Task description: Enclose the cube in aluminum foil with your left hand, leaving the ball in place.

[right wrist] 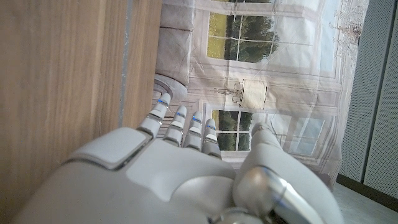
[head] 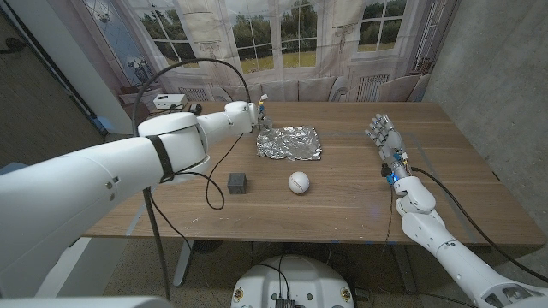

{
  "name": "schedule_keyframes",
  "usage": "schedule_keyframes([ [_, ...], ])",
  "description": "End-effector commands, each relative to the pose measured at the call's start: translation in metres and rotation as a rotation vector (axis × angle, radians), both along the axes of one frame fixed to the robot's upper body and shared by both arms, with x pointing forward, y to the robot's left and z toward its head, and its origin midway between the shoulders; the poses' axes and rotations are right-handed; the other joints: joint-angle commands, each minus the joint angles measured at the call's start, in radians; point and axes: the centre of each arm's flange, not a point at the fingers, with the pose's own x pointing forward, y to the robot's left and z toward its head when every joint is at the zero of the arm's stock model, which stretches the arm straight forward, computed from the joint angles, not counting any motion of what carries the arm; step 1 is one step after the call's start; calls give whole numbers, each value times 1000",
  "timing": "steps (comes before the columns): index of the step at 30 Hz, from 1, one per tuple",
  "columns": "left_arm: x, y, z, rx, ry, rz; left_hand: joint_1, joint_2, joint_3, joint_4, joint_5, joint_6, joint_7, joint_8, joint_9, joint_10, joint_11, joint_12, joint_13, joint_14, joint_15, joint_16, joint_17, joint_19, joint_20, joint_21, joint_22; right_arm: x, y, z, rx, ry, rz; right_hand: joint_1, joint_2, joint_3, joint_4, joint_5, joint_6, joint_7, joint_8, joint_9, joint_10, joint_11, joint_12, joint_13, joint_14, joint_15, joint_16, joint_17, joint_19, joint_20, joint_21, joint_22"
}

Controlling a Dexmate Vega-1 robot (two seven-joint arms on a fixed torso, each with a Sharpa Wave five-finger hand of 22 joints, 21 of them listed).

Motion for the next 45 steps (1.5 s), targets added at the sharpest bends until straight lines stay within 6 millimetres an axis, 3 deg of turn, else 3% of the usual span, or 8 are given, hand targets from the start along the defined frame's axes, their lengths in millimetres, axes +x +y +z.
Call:
schedule_keyframes([
  [1,0,-8,-8,68,34,-38,7,17,1,-6,14,68,11,19,0,54,3,36,16,45,5,34,25,-2,3,14,4,-10,-2,-6,24,-18,-20,-7,4,3,6,2,15,0,6,1,13,3,4,-1,12,-2,8,3,13,1,0,2],
  [11,0,-8,-12,99,39,-28,83,43,26,-37,62,270,7,72,27,155,-17,160,100,114,-30,104,92,-5,-6,42,16,-15,-5,-13,45,-27,-27,-16,7,3,12,3,25,2,9,1,25,6,7,0,32,-1,15,5,26,-3,2,3],
  [15,0,-9,-14,91,33,-39,201,63,87,-46,130,352,-4,85,44,168,-36,223,162,133,-53,148,139,-9,-13,66,22,-17,-6,-15,52,-31,-32,-19,8,3,14,4,27,3,9,1,27,8,7,0,38,-1,17,6,31,-5,3,3],
  [26,-11,-18,1,-14,39,172,294,55,81,12,210,345,-60,171,248,88,-76,376,391,106,-77,235,281,-40,-31,144,52,-21,-5,-22,80,-41,-19,-25,8,3,18,5,30,4,8,1,33,10,8,0,43,1,18,6,34,-6,2,3],
  [28,-19,-16,8,-127,-27,280,209,19,19,57,206,318,-47,188,286,102,-94,364,360,109,-78,242,295,-27,-43,166,55,-23,-4,-23,85,-45,-18,-26,8,3,18,5,31,5,8,1,34,11,9,0,43,1,18,6,35,-7,2,3],
  [30,-28,-12,13,-213,-54,355,46,-15,-48,128,161,149,-20,100,280,25,-38,278,258,32,-12,144,219,-54,-16,175,48,-25,-4,-23,85,-46,-21,-27,8,3,19,5,30,4,8,1,35,11,9,0,44,1,18,6,35,-8,2,3],
  [36,-48,-13,23,-265,-123,225,-168,-97,-127,167,12,-219,-56,-61,207,-242,45,56,80,-135,75,-49,73,-102,-4,163,5,-33,-3,-23,88,-56,-19,-28,7,3,20,5,31,4,8,1,36,10,9,0,44,2,18,6,36,-8,1,4],
  [45,-60,-19,41,-262,-125,76,-275,-161,-189,153,-21,-473,-117,-46,73,-430,47,-184,-60,-429,108,-195,-48,-326,8,39,-48,-53,-2,-24,29,-49,-70,-29,3,3,19,5,32,5,7,2,40,12,9,0,41,5,14,6,35,-6,-1,4],
])
